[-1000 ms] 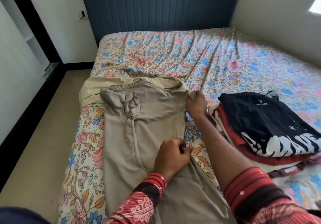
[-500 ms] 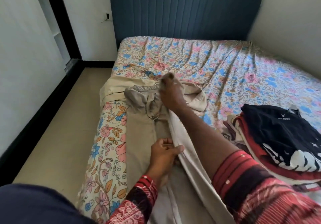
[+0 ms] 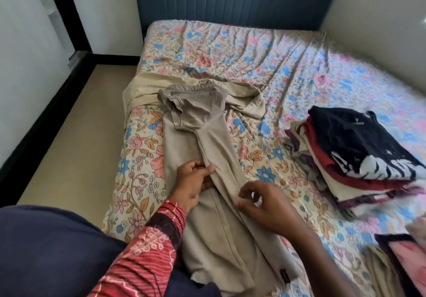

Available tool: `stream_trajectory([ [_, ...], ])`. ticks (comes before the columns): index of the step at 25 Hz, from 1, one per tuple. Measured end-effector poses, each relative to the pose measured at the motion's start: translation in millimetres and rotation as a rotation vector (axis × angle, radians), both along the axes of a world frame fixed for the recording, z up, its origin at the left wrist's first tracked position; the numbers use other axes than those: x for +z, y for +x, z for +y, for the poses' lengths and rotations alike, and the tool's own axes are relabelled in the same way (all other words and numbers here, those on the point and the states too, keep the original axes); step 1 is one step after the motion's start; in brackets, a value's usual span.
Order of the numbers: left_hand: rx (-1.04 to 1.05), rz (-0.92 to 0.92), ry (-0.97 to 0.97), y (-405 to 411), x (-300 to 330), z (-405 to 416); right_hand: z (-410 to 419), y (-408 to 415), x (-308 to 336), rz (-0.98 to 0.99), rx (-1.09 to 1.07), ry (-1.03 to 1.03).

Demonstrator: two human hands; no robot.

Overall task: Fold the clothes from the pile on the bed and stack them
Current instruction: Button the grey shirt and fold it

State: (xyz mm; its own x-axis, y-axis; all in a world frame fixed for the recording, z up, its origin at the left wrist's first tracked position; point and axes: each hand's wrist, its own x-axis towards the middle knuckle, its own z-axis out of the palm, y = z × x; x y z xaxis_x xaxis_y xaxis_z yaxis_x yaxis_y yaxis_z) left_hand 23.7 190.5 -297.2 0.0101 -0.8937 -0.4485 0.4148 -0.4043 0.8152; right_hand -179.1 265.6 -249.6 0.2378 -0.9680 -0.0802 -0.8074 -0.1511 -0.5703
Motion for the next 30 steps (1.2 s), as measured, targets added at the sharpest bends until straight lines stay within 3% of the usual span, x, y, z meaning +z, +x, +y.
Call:
stream_trajectory([
  [3, 0.039, 0.012, 0.0, -3.5, 0.8, 6.7, 55.3, -8.3, -2.6, 0.241, -0.026, 0.031],
  [5, 0.017, 0.032, 0.021, -9.8, 5.8, 17.4, 74.9, -1.6, -7.3, 0.298, -0.075, -0.009],
  [10, -0.201, -0.22, 0.014, -37.9, 14.2, 45.5, 86.8, 3.7, -9.7, 0.151, -0.235, -0.206],
  [14, -0.172, -0.091, 0.063, -24.3, 28.5, 56.3, 94.1, 5.8, 12.9, 0.074, -0.141, -0.335],
  [17, -0.294, -0.306, 0.06, -0.7, 32.5, 69.9, 105.0, 21.0, 29.8, 0.024, 0.096, -0.12],
  [20, -0.467, -0.615, 0.048, 34.5, 37.0, 86.6, 95.1, -1.9, 38.8, -0.099, 0.11, 0.102],
  [22, -0.586, -1.055, -0.224, 66.5, 38.6, 90.8, 76.3, -27.5, 35.2, 0.011, 0.079, 0.002],
  [24, -0.777, -1.522, -0.651, 92.7, 32.0, 92.8, 58.7, -45.3, 18.6, 0.14, 0.132, -0.045],
  [25, -0.869, -1.668, -0.904, 99.6, 26.3, 95.0, 52.8, -48.6, 7.5, 0.165, 0.203, -0.02],
  [27, -0.989, -1.754, -1.299, 104.6, 14.8, 101.0, 45.3, -51.2, -16.8, 0.23, 0.362, -0.004],
  [30, -1.052, -1.717, -1.566, 103.4, 6.2, 104.4, 43.6, -47.5, -28.5, 0.283, 0.473, -0.107],
])
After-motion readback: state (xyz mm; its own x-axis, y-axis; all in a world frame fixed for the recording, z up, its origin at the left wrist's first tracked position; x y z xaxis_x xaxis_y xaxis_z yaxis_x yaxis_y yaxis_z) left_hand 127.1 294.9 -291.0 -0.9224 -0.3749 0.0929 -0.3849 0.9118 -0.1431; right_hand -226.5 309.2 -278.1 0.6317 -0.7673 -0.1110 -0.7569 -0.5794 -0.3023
